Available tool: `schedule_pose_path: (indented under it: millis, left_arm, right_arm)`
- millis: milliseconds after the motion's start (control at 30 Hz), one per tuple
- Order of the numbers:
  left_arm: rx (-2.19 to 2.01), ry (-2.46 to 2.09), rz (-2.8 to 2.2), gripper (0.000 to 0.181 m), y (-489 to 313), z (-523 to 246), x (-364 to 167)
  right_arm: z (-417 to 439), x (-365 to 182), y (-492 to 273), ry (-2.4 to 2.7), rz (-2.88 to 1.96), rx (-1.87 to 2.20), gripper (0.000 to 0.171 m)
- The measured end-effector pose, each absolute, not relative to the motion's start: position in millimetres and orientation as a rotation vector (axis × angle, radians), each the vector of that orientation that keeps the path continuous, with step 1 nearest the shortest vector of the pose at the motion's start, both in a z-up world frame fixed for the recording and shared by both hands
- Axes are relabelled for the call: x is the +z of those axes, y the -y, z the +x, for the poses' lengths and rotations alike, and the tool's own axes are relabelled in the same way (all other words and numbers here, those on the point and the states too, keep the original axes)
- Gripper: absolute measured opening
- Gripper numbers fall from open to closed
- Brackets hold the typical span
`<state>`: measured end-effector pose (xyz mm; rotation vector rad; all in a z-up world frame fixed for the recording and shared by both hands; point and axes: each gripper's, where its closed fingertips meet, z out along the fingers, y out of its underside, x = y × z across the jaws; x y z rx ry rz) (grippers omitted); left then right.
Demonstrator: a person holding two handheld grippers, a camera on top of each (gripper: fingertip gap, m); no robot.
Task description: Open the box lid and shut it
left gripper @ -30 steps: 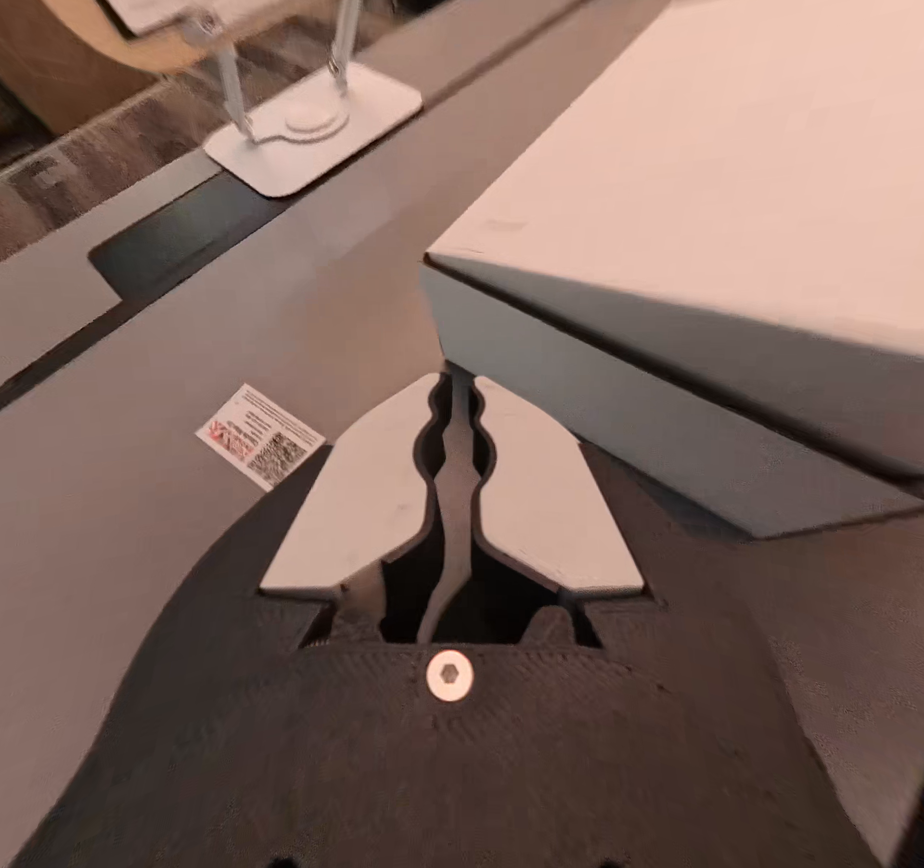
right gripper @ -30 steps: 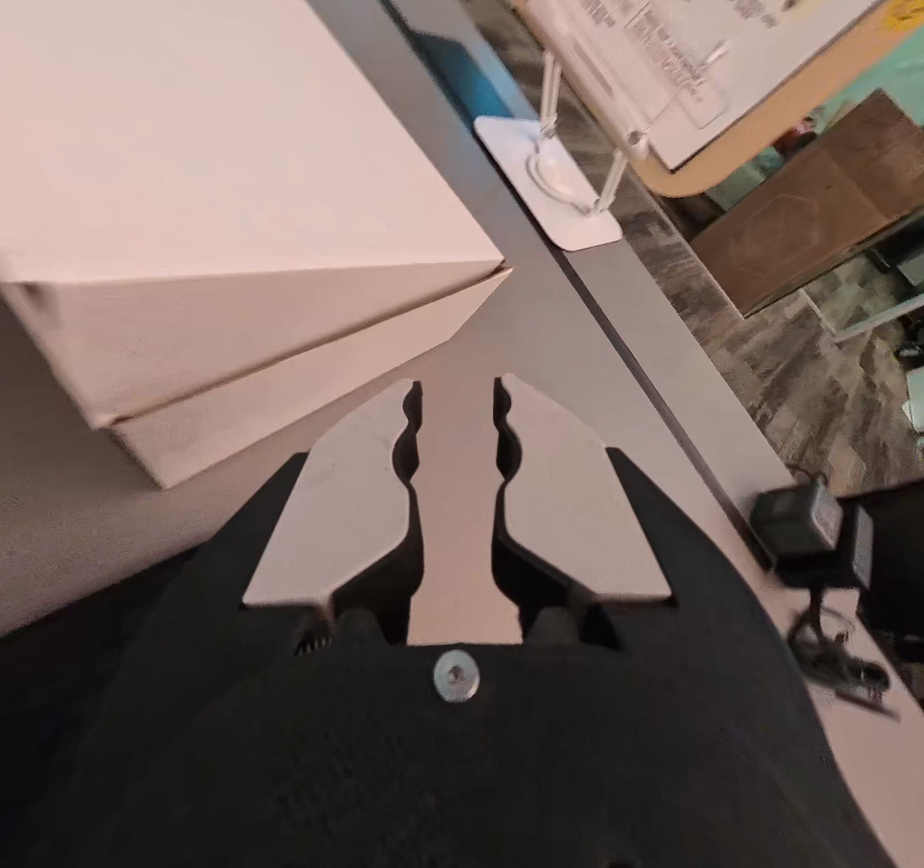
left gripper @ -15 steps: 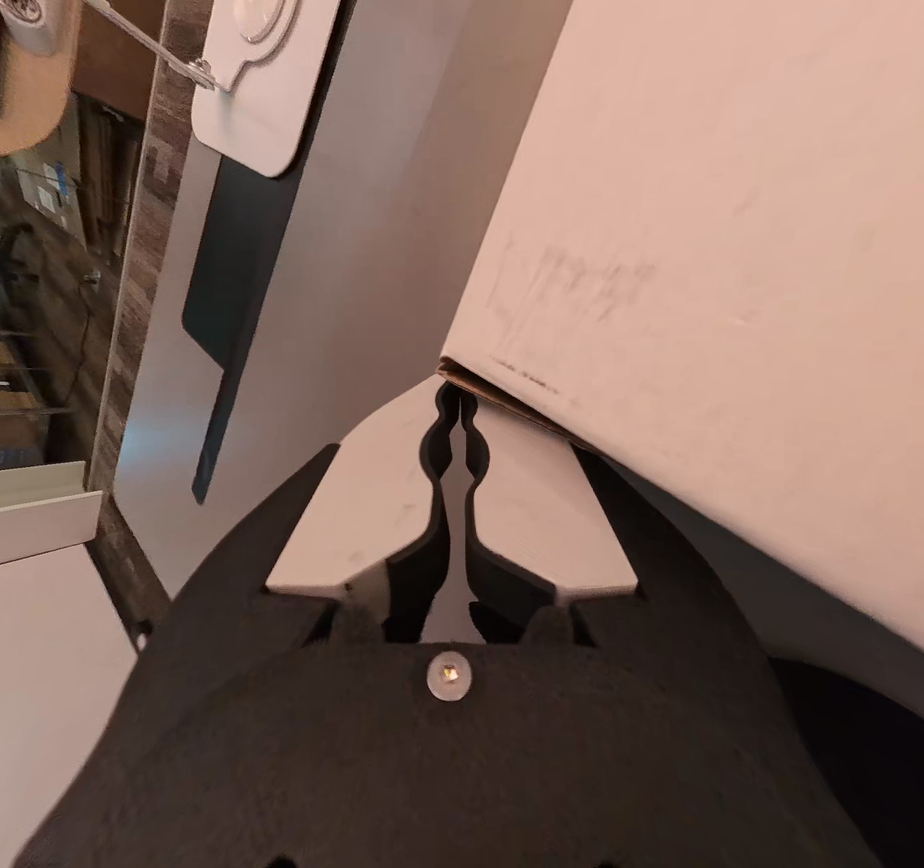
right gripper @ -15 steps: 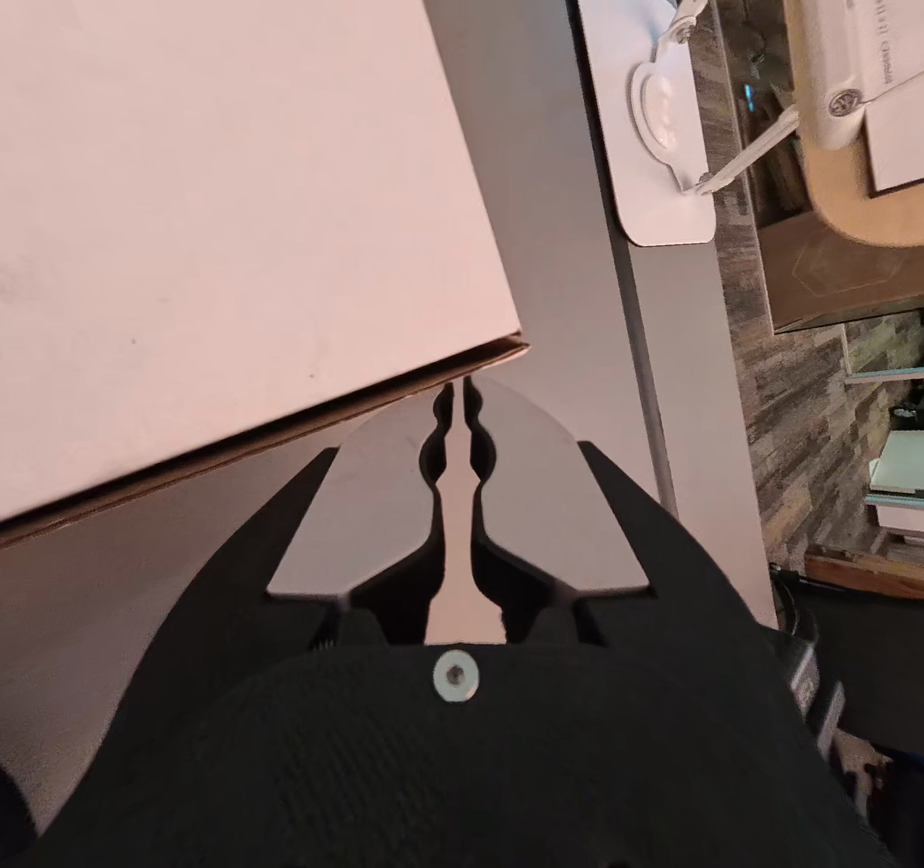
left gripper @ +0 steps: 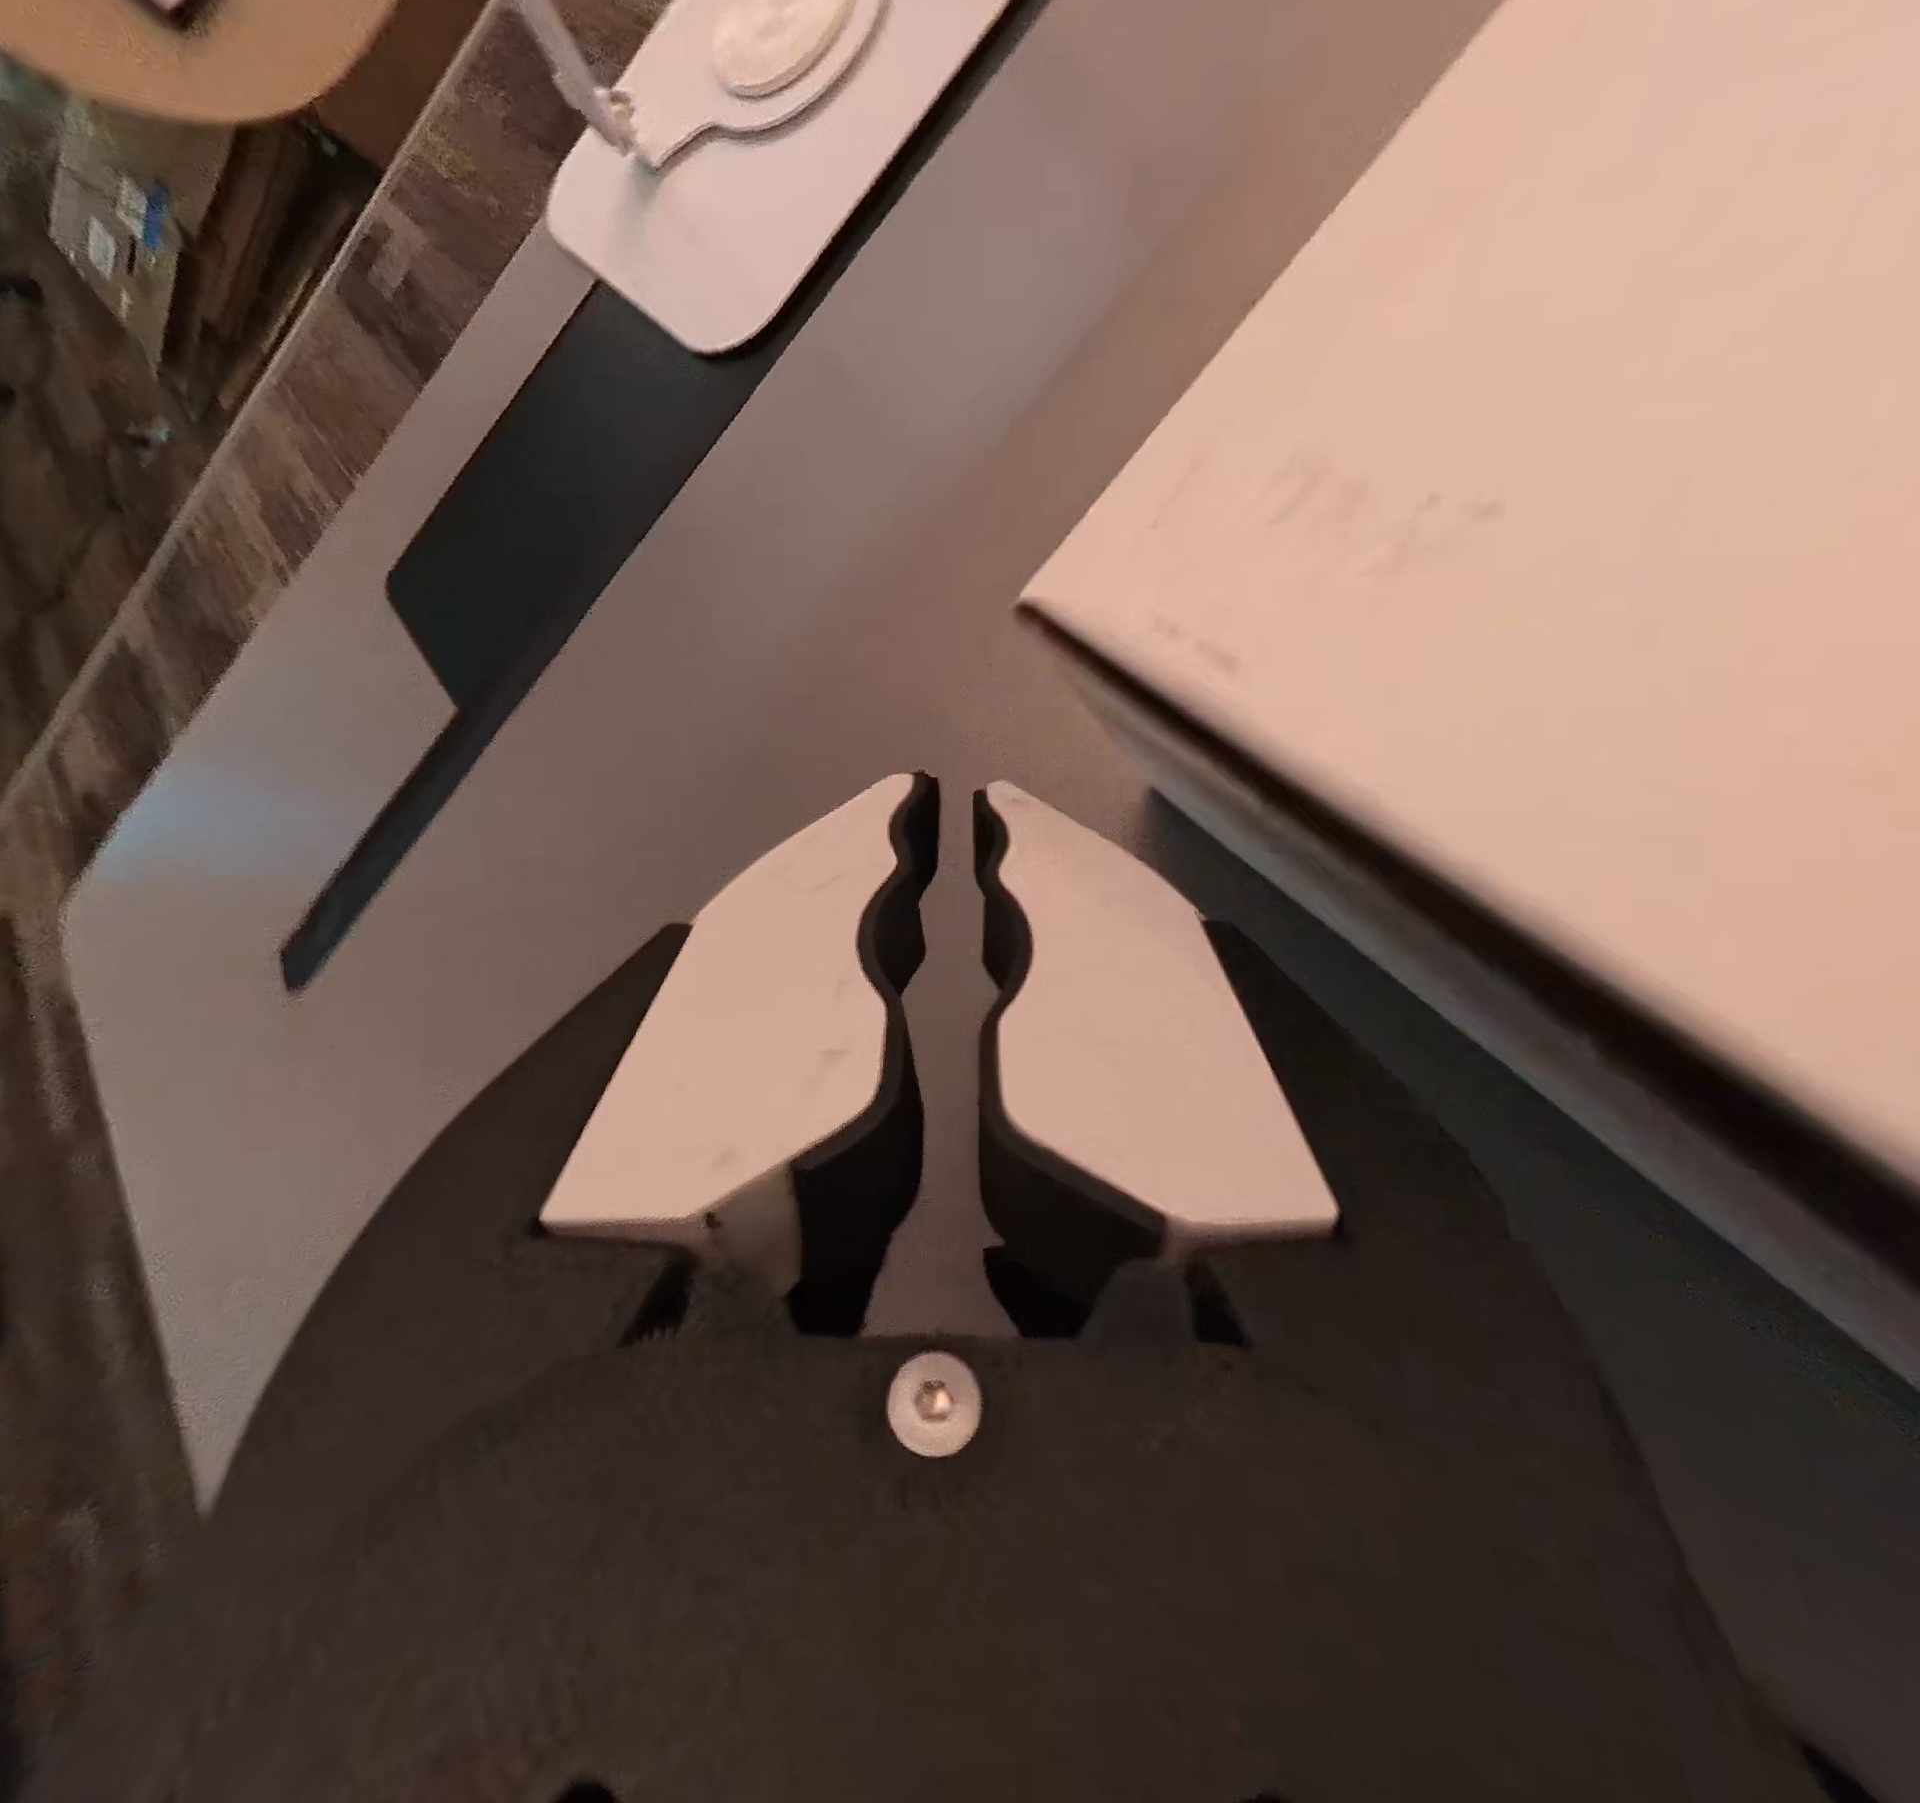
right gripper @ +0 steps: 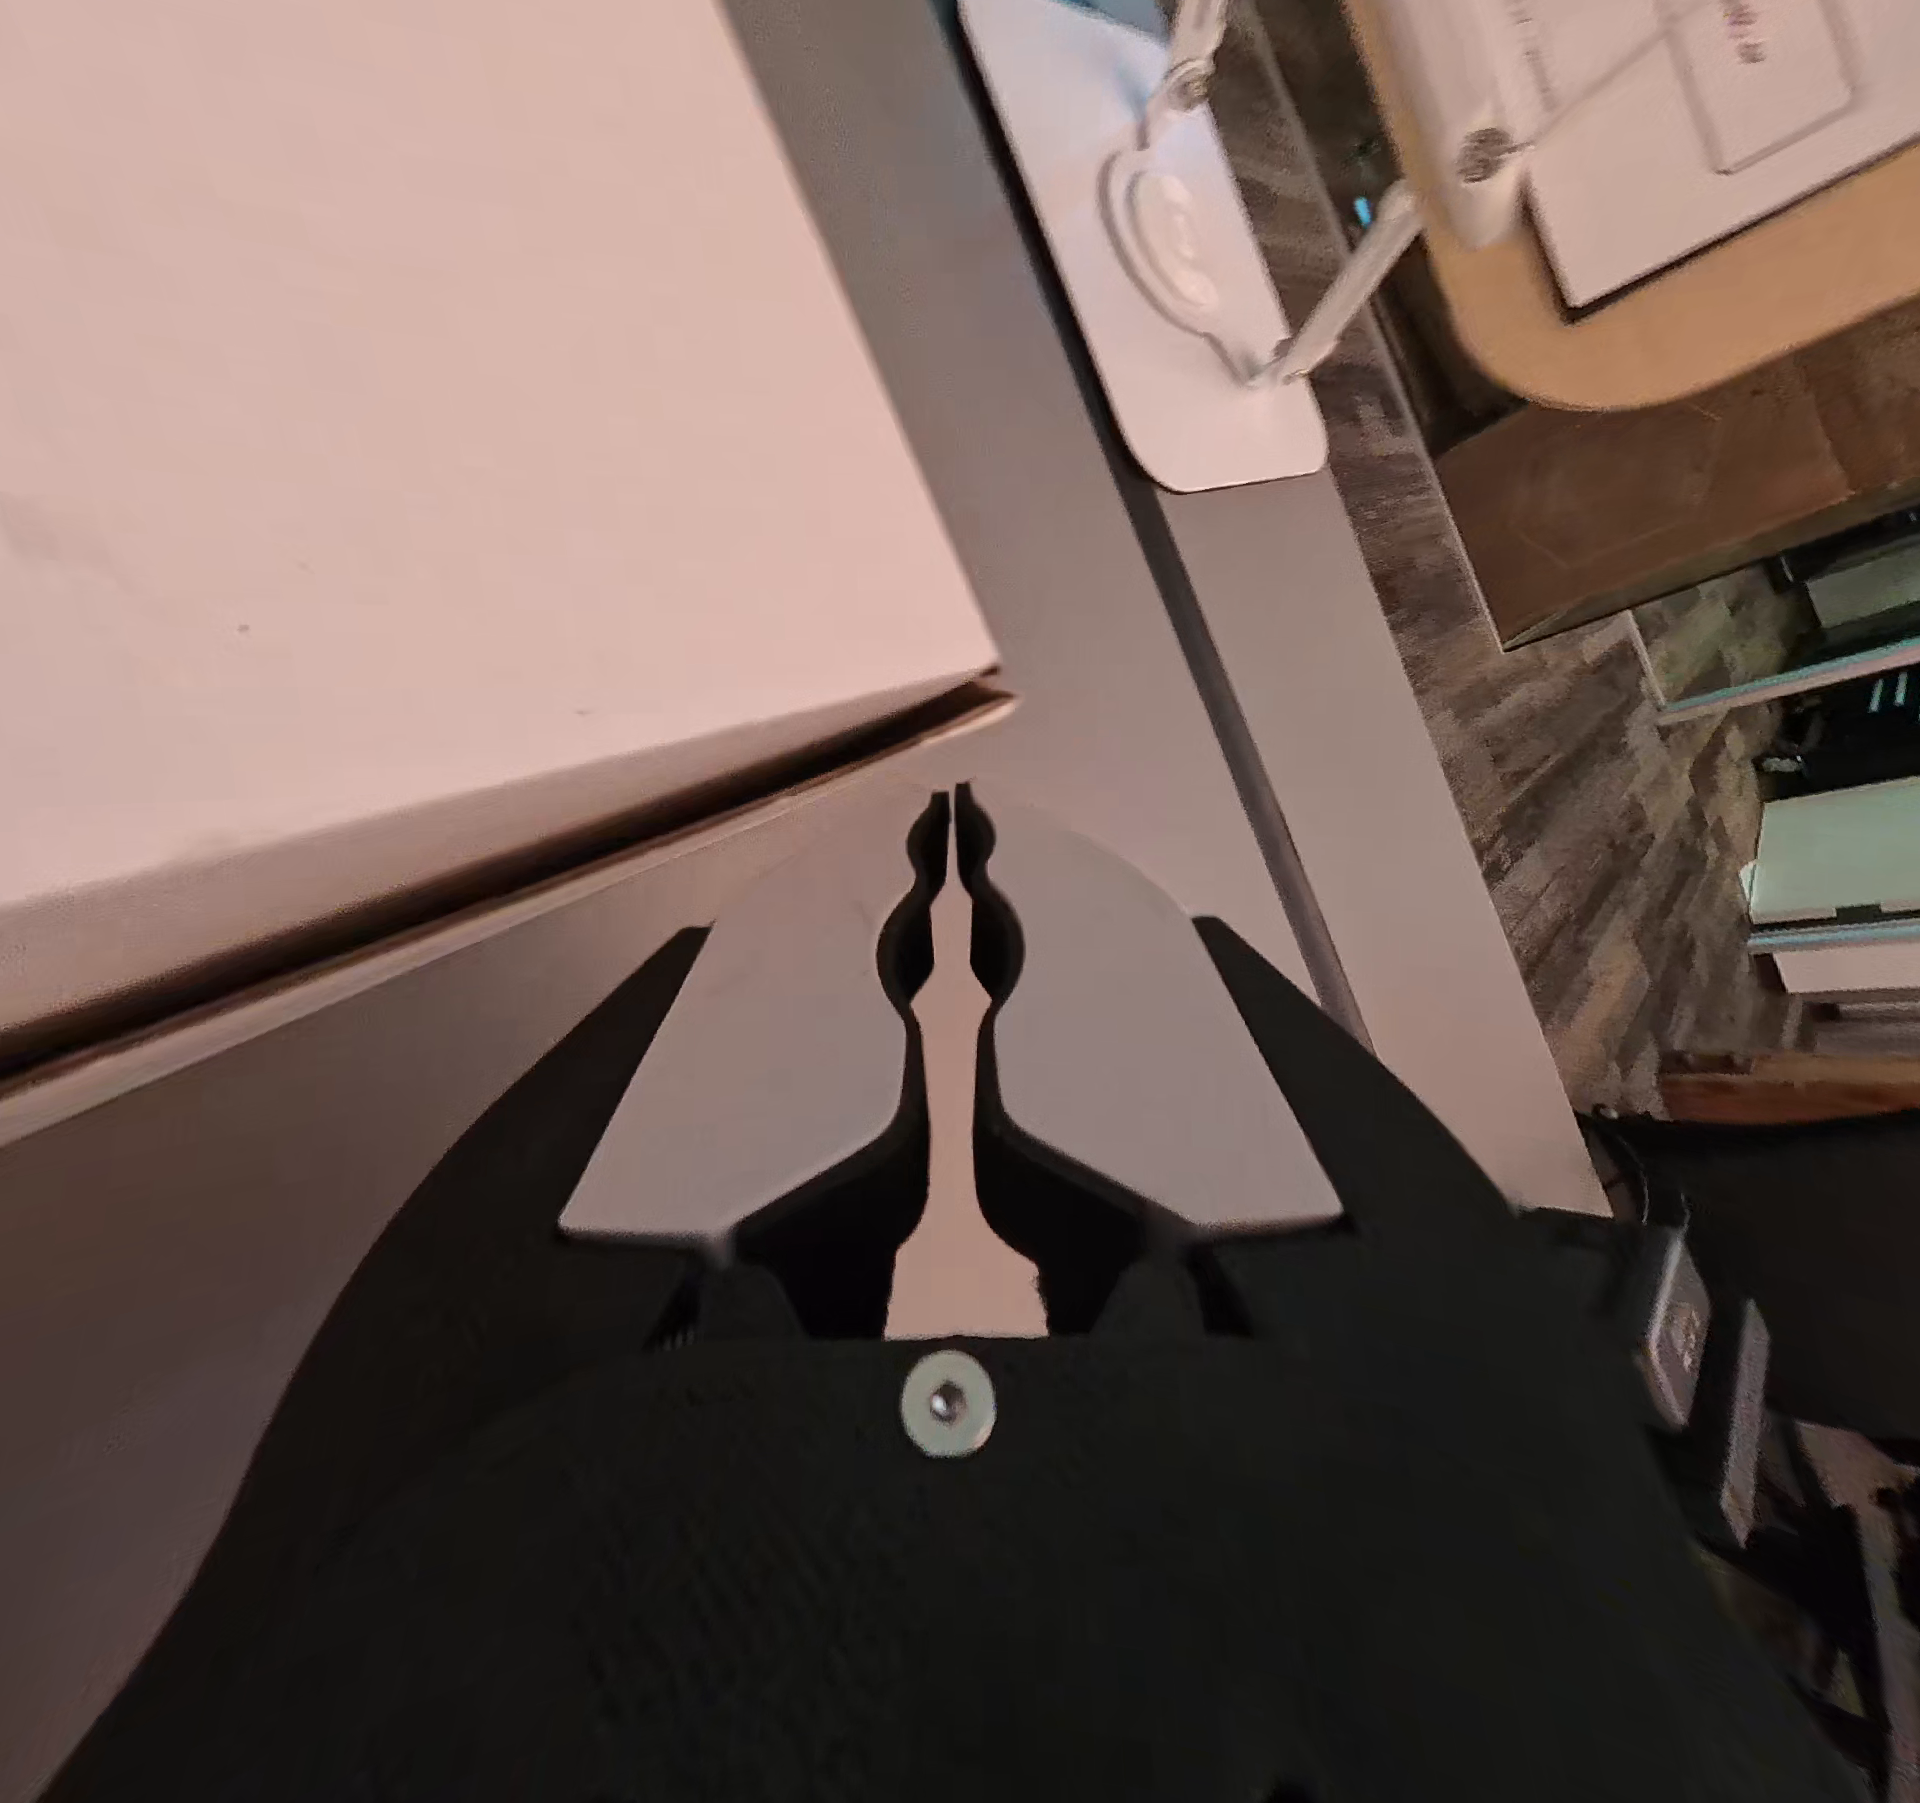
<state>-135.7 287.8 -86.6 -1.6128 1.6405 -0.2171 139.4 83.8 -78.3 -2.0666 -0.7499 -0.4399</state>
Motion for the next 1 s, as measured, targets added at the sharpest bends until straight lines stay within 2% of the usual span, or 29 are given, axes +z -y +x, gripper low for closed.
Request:
schedule_pose_path:
  millis: [100, 267, 433, 533, 733, 1000]
  left_arm:
    - [-0.434, -1.498, -1.701, 0.014, -269, -159, -67]
    - [-0.807, -1.262, -1.762, 0.044, -211, -194, -17]
    - [-1.269, -0.967, -1.720, 0.065, -162, -212, 35]
    - [-1.456, -0.936, -1.746, 0.076, -129, -213, 40]
    - [-1.332, -0.953, -1.805, 0.079, -92, -213, 27]
    - [-1.074, -1.070, -1.863, 0.086, -66, -210, 7]
  right_arm:
    - [152, -58, -79, 0.664, -2.020, -0.433, 0.003]
    - [187, -13, -74, 0.413, -1.924, -0.381, 0.013]
    - [190, 46, -74, 0.198, -1.656, -0.072, 0.020]
    - [177, 60, -76, 0.188, -1.546, 0.129, 0.025]
    - [152, 47, -81, 0.256, -1.522, 0.285, 0.035]
    - [137, 45, -83, 0.289, -1.473, 0.389, 0.037]
